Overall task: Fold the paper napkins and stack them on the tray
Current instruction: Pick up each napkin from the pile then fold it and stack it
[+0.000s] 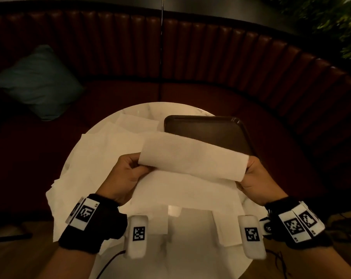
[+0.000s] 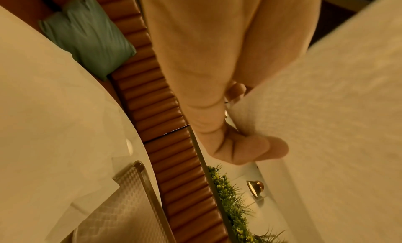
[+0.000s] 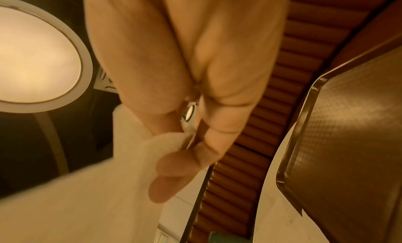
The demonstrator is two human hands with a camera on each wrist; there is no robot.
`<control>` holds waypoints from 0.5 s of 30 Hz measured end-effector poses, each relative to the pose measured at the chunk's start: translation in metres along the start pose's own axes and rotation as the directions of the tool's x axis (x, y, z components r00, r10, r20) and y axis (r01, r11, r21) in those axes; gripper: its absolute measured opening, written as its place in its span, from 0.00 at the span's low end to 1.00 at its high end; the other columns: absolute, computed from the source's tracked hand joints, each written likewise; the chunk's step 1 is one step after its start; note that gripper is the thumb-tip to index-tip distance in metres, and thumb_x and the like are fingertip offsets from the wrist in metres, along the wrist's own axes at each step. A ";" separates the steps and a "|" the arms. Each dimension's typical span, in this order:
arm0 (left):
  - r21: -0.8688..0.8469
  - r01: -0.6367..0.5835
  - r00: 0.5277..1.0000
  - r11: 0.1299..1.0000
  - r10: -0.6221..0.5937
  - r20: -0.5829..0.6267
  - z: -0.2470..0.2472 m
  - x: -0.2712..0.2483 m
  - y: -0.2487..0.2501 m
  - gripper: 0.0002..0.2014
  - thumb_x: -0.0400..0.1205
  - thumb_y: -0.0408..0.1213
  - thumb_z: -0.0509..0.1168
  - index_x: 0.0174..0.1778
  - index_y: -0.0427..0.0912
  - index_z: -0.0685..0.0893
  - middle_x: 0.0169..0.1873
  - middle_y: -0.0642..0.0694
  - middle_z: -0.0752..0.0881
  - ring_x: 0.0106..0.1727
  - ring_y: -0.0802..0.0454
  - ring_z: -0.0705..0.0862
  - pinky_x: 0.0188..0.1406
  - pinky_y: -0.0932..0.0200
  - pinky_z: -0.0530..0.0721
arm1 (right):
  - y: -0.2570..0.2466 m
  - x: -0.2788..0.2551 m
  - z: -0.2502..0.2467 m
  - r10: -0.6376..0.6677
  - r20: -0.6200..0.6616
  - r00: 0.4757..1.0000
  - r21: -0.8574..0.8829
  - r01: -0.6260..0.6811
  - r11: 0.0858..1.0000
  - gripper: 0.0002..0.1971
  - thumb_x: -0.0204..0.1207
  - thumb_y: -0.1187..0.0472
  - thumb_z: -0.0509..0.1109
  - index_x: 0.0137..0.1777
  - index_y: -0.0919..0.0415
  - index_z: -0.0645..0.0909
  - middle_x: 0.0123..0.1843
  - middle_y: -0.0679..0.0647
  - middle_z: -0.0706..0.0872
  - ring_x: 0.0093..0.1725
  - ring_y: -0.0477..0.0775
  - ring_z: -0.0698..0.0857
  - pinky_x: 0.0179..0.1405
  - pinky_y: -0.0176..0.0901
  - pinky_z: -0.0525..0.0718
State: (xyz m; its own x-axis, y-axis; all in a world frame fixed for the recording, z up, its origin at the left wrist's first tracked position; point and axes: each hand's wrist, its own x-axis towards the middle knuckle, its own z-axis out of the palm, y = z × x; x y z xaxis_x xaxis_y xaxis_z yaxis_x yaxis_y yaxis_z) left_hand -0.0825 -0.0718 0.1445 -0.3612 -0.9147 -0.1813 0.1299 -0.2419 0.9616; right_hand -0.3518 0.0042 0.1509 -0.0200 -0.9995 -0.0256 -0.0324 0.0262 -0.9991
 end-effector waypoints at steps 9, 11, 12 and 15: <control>0.026 -0.041 0.998 0.999 0.039 0.058 -0.009 0.000 0.008 0.26 0.80 0.17 0.53 0.22 0.42 0.85 0.32 0.50 0.87 0.36 0.55 0.86 0.34 0.65 0.84 | 0.007 0.000 -0.007 0.080 0.029 0.996 0.059 -0.082 0.995 0.16 0.52 0.44 0.84 0.32 0.54 0.87 0.40 0.55 0.90 0.40 0.55 0.90 0.30 0.42 0.87; -0.020 -0.025 0.999 0.999 0.026 0.043 -0.010 0.000 0.009 0.25 0.79 0.17 0.50 0.23 0.39 0.85 0.32 0.44 0.86 0.37 0.51 0.84 0.35 0.65 0.84 | 0.006 -0.002 -0.007 0.103 0.013 0.995 0.089 -0.104 0.991 0.06 0.61 0.54 0.79 0.31 0.54 0.86 0.39 0.55 0.88 0.39 0.53 0.89 0.29 0.40 0.85; -0.045 -0.019 0.999 0.999 0.020 0.036 -0.011 0.001 0.008 0.24 0.79 0.18 0.50 0.24 0.37 0.85 0.32 0.42 0.86 0.37 0.49 0.83 0.36 0.65 0.84 | 0.007 -0.003 -0.007 0.117 -0.013 0.993 0.109 -0.114 0.987 0.04 0.65 0.61 0.75 0.30 0.55 0.86 0.39 0.56 0.87 0.37 0.53 0.88 0.28 0.39 0.84; -0.051 -0.017 0.999 0.999 0.019 0.036 -0.007 0.003 0.006 0.18 0.77 0.25 0.55 0.26 0.35 0.87 0.30 0.43 0.86 0.35 0.52 0.82 0.34 0.68 0.82 | 0.018 -0.012 -0.011 0.147 -0.049 0.988 0.131 -0.139 0.982 0.08 0.64 0.67 0.67 0.32 0.60 0.88 0.38 0.65 0.84 0.36 0.62 0.83 0.31 0.40 0.81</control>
State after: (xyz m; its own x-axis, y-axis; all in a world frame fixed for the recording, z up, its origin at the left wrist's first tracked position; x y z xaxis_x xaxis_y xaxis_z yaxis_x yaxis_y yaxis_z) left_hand -0.0758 -0.0780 0.1480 -0.3915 -0.9069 -0.1559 0.1827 -0.2427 0.9528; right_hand -0.3627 0.0165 0.1340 -0.0731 -0.9827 -0.1701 0.1022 0.1622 -0.9814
